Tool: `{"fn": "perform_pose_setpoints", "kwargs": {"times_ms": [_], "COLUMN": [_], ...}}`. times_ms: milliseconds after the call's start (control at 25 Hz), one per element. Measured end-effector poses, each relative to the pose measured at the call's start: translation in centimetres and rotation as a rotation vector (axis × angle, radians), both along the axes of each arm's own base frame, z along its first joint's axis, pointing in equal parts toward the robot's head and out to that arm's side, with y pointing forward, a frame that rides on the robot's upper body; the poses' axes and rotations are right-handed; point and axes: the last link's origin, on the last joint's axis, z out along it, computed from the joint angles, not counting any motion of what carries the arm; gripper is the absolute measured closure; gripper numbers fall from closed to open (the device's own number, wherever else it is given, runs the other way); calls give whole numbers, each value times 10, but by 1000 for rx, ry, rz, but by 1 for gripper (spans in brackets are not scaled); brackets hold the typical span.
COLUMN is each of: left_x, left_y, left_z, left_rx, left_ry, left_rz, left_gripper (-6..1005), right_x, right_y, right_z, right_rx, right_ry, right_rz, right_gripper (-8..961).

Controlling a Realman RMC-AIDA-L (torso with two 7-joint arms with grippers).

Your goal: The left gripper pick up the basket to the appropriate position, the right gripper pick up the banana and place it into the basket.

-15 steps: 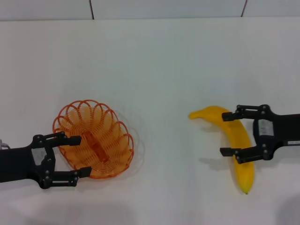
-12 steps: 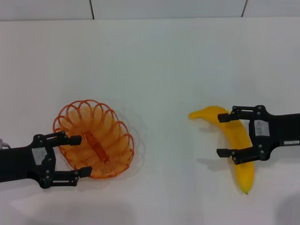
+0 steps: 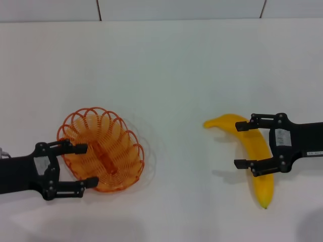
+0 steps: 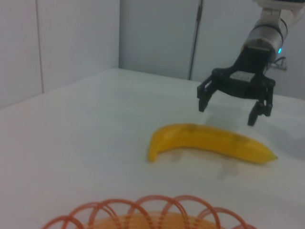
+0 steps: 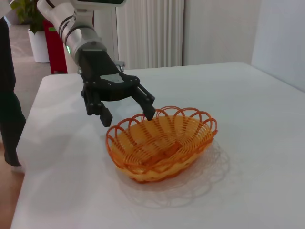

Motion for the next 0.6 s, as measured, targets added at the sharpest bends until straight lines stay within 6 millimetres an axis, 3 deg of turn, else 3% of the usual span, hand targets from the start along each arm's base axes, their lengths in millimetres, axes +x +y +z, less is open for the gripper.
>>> {"fn": "perform_pose_setpoints", "kwargs": {"times_ms": [320, 480, 600], "left_x": [3, 5, 11], "left_y": [7, 23, 40], "left_z": [18, 52, 79], "left_rx": [103, 211, 181], "left_ry": [-77, -151, -162], "left_rz": [19, 142, 277], "left_gripper": [138, 140, 142], "right_x": [2, 2, 1], "right_y": [-1, -1, 1], "right_z": [1, 1, 1], "right_rx": [2, 2, 4], "right_ry": [-3, -3, -3], "right_rz": [-4, -3, 0], "right_gripper": [78, 80, 81]}}
